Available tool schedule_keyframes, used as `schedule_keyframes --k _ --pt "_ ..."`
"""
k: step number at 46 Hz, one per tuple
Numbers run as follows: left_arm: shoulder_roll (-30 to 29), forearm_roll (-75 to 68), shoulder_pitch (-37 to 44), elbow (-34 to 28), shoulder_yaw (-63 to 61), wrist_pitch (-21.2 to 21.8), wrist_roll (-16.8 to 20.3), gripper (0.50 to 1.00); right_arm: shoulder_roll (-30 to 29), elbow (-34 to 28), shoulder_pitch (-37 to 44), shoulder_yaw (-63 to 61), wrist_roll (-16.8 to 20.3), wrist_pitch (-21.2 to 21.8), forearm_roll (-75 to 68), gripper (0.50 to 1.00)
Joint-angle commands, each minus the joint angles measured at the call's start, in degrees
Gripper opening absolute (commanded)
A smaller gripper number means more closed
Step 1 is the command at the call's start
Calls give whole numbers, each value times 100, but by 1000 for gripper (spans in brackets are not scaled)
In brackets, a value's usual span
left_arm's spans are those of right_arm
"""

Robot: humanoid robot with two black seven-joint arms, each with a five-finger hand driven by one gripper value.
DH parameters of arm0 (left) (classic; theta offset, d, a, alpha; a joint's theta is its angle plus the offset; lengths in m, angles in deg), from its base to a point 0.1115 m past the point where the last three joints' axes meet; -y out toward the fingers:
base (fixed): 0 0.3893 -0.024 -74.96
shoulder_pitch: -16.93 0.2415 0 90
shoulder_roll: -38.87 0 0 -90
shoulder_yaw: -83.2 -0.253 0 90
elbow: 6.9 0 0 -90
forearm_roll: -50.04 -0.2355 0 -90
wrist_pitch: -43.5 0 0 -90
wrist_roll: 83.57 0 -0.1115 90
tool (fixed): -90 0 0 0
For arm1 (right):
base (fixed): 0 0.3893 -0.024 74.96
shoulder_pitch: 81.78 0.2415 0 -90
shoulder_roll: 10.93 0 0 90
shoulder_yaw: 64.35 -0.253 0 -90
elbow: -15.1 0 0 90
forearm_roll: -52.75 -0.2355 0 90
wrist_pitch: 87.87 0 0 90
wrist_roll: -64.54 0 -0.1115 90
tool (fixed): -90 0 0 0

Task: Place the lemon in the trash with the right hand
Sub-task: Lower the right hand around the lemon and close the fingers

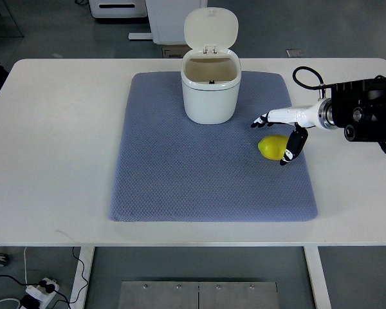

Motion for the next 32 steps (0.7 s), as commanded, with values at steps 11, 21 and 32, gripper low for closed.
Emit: schedule_keyframes --k 11,21,32 --pt "0 -2 0 -2 0 1 0 1000 -10 53 -19 -7 -1 0 0 872" --pt "0 -2 0 -2 0 1 0 1000 -10 97 -124 -7 -10 -9 0 851" --pt "0 -2 0 -2 0 1 0 1000 -19 150 -142 -7 -10 -9 9 770"
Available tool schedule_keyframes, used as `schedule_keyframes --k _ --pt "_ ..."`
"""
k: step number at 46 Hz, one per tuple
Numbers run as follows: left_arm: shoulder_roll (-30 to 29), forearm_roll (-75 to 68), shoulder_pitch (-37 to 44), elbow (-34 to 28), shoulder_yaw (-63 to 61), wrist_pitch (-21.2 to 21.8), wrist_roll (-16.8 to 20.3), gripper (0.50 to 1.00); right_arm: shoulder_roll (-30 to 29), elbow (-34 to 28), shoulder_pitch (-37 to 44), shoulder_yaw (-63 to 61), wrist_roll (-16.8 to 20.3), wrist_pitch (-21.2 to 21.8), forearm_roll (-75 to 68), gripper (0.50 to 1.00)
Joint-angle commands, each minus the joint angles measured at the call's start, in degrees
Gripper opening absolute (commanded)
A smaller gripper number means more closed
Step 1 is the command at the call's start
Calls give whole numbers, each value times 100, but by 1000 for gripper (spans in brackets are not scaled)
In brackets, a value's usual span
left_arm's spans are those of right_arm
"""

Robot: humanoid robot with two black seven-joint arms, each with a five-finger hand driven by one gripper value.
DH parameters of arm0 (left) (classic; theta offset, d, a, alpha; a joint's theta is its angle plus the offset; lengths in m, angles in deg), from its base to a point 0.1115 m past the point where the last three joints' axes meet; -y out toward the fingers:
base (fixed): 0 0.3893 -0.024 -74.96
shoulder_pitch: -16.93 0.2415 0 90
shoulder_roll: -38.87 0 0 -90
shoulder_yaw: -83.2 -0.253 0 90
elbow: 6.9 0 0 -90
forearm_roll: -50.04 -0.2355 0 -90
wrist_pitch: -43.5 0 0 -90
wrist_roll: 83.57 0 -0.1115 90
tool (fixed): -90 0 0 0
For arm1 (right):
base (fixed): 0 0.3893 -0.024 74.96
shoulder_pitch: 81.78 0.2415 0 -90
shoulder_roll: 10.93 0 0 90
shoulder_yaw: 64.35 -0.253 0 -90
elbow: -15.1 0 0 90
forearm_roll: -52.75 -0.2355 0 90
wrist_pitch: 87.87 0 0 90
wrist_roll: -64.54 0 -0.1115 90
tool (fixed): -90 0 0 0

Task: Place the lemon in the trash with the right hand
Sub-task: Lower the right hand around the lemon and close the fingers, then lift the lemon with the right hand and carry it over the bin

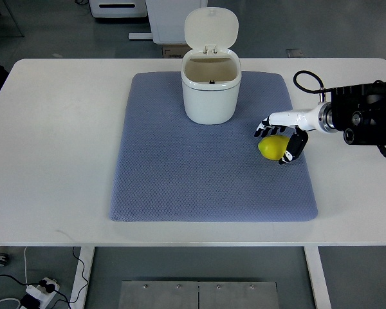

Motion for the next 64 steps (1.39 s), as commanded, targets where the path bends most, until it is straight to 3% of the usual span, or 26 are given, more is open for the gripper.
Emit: schedule_keyframes --k 1,23,31,32,34,64 --pt "0 1 0 0 0 1 0 1000 -9 17 0 1 0 3 6 763" --pt "0 1 0 0 0 1 0 1000 -9 35 -62 1 -18 3 -3 675" --pt "0 1 0 0 0 1 0 1000 -18 35 -71 -8 -35 -5 -3 602" --pt "0 1 0 0 0 1 0 1000 -9 35 -71 -8 -44 -5 -3 542" --pt "0 1 0 0 0 1 0 1000 -9 35 -62 -8 -44 -5 -3 500" --pt "0 1 0 0 0 1 0 1000 254 35 641 1 -114 21 -47 500"
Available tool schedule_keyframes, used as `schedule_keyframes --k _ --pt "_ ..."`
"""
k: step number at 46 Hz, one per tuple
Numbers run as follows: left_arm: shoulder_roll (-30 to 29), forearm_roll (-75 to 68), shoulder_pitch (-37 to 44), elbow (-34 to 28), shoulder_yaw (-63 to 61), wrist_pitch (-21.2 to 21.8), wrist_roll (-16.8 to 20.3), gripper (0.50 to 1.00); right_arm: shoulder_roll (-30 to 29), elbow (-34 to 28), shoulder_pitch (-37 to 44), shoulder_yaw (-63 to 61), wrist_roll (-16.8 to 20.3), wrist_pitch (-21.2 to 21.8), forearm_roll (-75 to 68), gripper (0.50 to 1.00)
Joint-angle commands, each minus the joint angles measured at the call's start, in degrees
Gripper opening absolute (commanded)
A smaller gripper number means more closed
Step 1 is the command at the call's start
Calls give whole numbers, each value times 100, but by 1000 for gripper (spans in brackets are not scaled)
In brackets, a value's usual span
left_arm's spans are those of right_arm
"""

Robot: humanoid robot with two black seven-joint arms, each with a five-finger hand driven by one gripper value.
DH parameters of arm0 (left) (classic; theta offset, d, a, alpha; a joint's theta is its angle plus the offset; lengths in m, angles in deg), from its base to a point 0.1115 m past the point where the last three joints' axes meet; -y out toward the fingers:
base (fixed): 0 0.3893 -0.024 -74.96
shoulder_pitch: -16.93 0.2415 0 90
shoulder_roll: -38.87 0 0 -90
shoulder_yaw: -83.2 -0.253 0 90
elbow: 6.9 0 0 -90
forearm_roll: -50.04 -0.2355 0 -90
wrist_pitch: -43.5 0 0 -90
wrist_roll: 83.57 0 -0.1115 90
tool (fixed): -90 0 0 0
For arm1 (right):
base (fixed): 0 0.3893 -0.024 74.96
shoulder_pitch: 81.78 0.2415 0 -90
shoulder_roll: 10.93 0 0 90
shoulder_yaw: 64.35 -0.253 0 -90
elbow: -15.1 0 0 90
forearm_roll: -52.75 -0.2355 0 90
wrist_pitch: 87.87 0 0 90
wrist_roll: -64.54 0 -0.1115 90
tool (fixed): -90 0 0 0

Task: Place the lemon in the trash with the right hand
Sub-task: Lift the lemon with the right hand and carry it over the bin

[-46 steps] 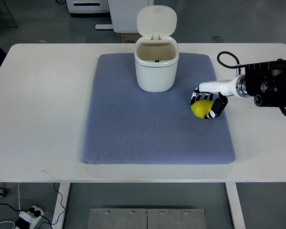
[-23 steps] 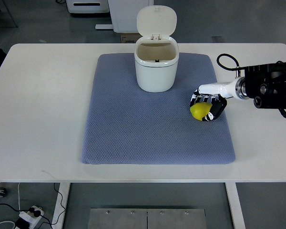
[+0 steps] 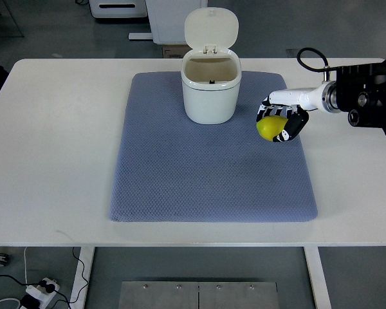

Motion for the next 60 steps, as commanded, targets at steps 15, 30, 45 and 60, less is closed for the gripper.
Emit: schedule_keyframes --k 15,30,45,60 --pt "0 -1 0 -1 0 1 0 1000 259 202 723 -8 -3 184 -212 500" --pt "0 -1 0 -1 0 1 0 1000 198 439 899 -438 67 210 -607 500" --pt "0 -1 0 -1 0 1 0 1000 -154 879 864 -878 260 193 -915 500" --pt "0 -1 0 -1 0 1 0 1000 -646 1221 513 -1317 401 61 -1047 500"
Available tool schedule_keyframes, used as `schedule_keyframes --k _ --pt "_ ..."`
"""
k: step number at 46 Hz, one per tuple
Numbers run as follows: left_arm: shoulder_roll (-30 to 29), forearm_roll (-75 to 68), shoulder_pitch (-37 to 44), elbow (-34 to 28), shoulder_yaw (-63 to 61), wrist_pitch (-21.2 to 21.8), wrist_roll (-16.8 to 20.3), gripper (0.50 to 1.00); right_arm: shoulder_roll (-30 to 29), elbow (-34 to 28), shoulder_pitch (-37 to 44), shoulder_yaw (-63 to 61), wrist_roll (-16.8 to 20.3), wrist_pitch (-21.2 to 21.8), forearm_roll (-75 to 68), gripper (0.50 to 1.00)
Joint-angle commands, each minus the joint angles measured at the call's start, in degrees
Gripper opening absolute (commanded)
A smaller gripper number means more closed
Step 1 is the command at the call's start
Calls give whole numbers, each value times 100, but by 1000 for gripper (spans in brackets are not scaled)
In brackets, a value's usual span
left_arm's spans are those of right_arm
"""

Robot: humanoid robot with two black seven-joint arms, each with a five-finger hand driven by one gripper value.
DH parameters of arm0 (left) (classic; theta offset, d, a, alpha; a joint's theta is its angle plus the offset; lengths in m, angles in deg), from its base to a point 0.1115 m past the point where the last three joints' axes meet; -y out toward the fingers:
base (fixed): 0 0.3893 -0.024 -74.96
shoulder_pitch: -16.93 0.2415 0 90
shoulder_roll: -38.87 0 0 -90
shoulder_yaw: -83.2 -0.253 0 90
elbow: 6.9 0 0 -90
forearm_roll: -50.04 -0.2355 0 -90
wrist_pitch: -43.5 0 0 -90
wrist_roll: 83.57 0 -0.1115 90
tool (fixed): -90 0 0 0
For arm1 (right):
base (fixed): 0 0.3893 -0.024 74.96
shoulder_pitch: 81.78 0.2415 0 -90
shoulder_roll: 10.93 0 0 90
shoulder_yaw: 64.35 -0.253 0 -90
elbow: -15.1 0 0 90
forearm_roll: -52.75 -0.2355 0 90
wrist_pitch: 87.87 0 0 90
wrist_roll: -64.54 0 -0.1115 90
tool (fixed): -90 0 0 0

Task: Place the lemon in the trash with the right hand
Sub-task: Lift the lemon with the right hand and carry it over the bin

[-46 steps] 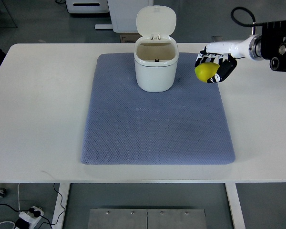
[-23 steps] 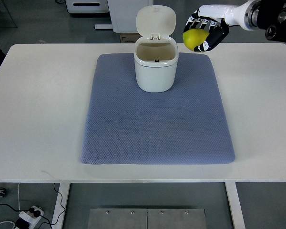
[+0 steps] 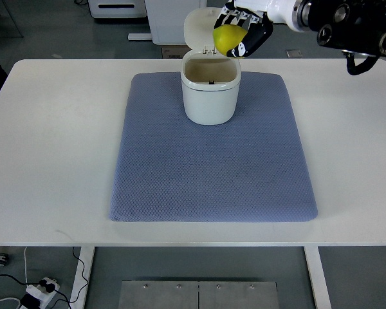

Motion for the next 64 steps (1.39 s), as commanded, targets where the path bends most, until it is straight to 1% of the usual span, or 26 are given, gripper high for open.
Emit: schedule_keyframes --k 1,6,17,37,53,56,60,62,64 --pt "0 -1 0 0 0 -1 0 1000 -150 150 -98 -84 31 -39 -4 500" --pt "0 -1 0 0 0 -1 0 1000 -326 396 -301 -181 119 -66 -13 500" --pt "0 -1 0 0 0 -1 0 1000 -537 915 -687 -366 119 -66 -83 500" --pt "0 -1 0 0 0 -1 0 1000 -792 1469 -1215 -480 119 -66 -83 500" --pt "0 -1 0 0 0 -1 0 1000 -897 1741 -1549 -665 172 -74 -75 500" --pt "0 -1 0 0 0 -1 0 1000 -906 1803 -1593 -674 172 -74 -75 535" --pt "0 -1 0 0 0 -1 0 1000 -906 1821 -1593 -674 172 -74 -75 610" --pt "0 -1 0 0 0 -1 0 1000 -906 1821 -1593 -682 172 -66 -83 667" --pt "0 -1 0 0 0 -1 0 1000 -906 1821 -1593 -682 181 -74 -83 736"
